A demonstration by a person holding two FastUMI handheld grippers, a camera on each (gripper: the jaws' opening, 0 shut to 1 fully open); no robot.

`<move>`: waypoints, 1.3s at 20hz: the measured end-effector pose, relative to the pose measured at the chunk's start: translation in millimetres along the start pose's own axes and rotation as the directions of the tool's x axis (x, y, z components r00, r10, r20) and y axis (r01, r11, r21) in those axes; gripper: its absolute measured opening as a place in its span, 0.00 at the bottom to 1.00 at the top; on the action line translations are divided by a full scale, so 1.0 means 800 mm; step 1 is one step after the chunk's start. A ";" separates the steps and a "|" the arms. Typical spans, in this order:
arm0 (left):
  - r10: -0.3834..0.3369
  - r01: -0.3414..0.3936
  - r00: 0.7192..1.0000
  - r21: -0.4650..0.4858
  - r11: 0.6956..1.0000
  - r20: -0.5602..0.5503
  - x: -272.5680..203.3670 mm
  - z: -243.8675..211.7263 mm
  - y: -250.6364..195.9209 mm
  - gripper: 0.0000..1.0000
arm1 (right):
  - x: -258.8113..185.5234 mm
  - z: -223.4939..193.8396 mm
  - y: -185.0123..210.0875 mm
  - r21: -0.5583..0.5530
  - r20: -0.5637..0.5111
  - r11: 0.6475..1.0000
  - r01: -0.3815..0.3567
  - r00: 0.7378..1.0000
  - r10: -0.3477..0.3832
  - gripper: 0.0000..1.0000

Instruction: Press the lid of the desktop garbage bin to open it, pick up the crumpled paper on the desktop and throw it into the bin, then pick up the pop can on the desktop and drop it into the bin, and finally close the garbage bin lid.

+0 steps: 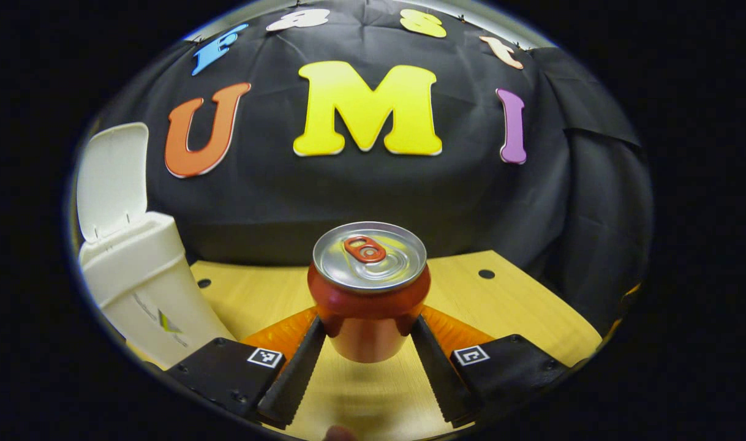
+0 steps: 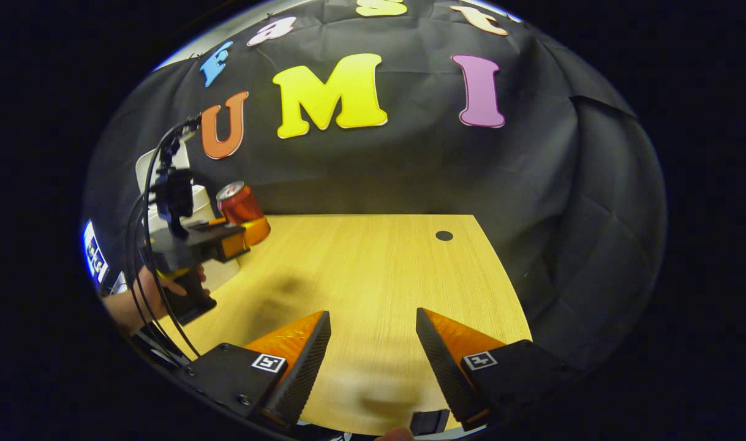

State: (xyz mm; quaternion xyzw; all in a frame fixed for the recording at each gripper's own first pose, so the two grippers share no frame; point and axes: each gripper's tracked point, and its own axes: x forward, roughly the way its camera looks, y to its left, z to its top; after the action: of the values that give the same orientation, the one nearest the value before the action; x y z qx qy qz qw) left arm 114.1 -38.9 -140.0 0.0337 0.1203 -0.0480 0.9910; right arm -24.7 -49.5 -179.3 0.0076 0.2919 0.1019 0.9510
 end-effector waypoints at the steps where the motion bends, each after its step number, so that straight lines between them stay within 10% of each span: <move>1: 0.018 -0.019 0.999 0.009 1.000 0.029 -0.002 0.025 0.012 0.86 | -0.004 0.007 0.006 -0.010 0.019 1.000 -0.009 1.000 0.009 0.89; 11: 0.341 -0.350 0.930 0.045 0.936 0.137 -0.046 0.144 0.213 0.86 | -0.011 0.056 0.053 -0.103 0.124 0.992 -0.073 0.989 0.086 0.89; 19: 0.573 -0.574 0.819 0.058 0.817 0.021 -0.080 0.094 0.346 0.85 | -0.001 0.073 0.097 -0.109 0.126 0.984 -0.139 0.980 0.153 0.89; 26: 0.632 -0.631 0.775 0.024 0.775 -0.029 -0.090 0.076 0.374 0.91 | -0.004 0.064 0.097 -0.098 0.104 0.985 -0.143 0.983 0.153 0.89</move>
State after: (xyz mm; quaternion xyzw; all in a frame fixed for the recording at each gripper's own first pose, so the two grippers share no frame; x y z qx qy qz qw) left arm 90.2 259.8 -47.2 0.0795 0.1192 0.2869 0.9472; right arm -13.5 27.8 -129.5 -0.0081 0.2322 0.1851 0.9549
